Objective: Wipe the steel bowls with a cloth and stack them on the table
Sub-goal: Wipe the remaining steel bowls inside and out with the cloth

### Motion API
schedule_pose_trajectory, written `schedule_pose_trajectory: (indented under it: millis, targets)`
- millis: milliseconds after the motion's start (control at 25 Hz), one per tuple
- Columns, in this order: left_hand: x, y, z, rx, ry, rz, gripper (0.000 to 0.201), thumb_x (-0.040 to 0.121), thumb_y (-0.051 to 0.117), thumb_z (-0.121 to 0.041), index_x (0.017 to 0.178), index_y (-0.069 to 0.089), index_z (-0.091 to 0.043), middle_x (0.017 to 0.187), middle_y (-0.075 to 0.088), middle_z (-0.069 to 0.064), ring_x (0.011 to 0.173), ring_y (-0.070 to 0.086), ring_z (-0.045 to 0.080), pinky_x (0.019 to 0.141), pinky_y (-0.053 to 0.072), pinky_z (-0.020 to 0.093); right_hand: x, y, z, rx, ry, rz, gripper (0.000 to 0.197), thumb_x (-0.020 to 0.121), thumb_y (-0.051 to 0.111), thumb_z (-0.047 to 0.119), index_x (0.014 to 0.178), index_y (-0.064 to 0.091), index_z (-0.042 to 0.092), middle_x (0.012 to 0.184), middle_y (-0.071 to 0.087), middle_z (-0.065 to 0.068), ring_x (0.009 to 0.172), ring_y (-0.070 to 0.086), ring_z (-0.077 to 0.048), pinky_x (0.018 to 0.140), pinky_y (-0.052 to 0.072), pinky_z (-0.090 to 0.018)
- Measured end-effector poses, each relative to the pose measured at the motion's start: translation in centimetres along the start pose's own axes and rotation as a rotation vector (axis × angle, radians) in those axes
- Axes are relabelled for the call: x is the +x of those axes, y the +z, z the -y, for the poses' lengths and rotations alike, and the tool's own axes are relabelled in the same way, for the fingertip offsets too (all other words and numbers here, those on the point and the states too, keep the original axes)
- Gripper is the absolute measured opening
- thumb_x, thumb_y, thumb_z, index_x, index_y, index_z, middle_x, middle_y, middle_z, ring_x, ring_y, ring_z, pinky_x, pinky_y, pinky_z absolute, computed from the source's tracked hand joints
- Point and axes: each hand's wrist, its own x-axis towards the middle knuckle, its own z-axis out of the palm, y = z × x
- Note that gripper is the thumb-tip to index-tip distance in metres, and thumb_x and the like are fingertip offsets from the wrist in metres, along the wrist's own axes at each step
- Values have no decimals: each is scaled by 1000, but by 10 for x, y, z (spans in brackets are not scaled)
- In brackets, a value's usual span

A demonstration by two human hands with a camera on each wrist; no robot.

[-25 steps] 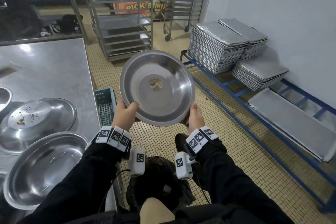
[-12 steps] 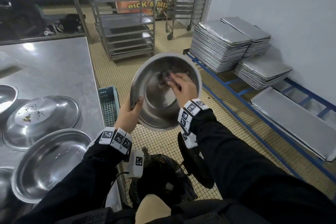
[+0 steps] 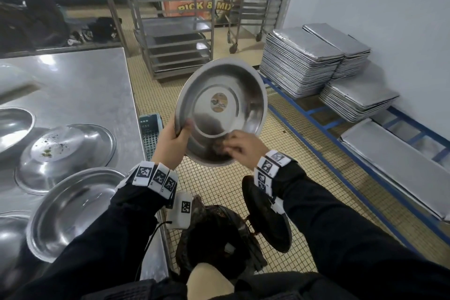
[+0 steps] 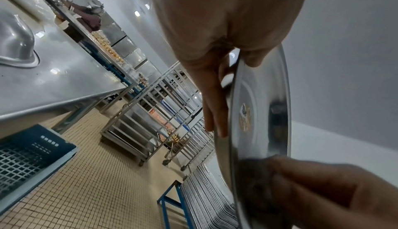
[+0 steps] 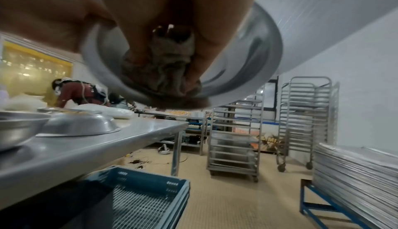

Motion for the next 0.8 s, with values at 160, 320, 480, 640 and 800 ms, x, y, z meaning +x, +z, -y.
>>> schedule_pose_trajectory:
  millis: [160, 320, 480, 640, 800]
  targets:
    - [4, 2, 8, 54, -33, -6, 17, 100, 47, -23, 91, 57, -12, 94, 65, 19, 89, 65, 36, 75, 56, 38, 31, -44, -5, 17, 105, -539, 27, 88, 64, 14, 114, 66, 6, 107, 57, -11, 90, 51, -15, 79, 39, -8]
    - [4, 7, 1, 44, -111, 43, 12, 97, 47, -14, 91, 55, -20, 100, 65, 17, 95, 63, 33, 86, 53, 43, 45, -35, -21, -112, 188, -421, 23, 88, 61, 11, 108, 68, 3, 122, 51, -16, 107, 47, -28, 97, 42, -34]
    - [10, 8, -10, -20, -156, 23, 21, 96, 45, -10, 80, 50, -21, 84, 60, 5, 83, 59, 24, 76, 51, 34, 21, 8, -6, -9, 191, -238, 27, 91, 54, 12, 117, 63, 6, 134, 45, -12, 124, 40, -27, 110, 33, -36]
    - [18, 8, -5, -11, -121, -30, 12, 101, 44, -18, 108, 50, -11, 94, 56, 0, 89, 52, 16, 68, 43, 17, 3, 38, 18, -18, 54, -136, 27, 87, 53, 0, 111, 64, -1, 124, 52, -17, 117, 45, -31, 104, 39, -38]
    - [18, 10, 6, 12, -121, -55, 48, 100, 43, -38, 137, 43, -6, 110, 58, 1, 99, 56, 15, 64, 42, 7, -12, 30, 17, 165, 87, -306, 30, 94, 51, 15, 121, 61, 8, 110, 57, -8, 98, 55, -17, 85, 45, -16]
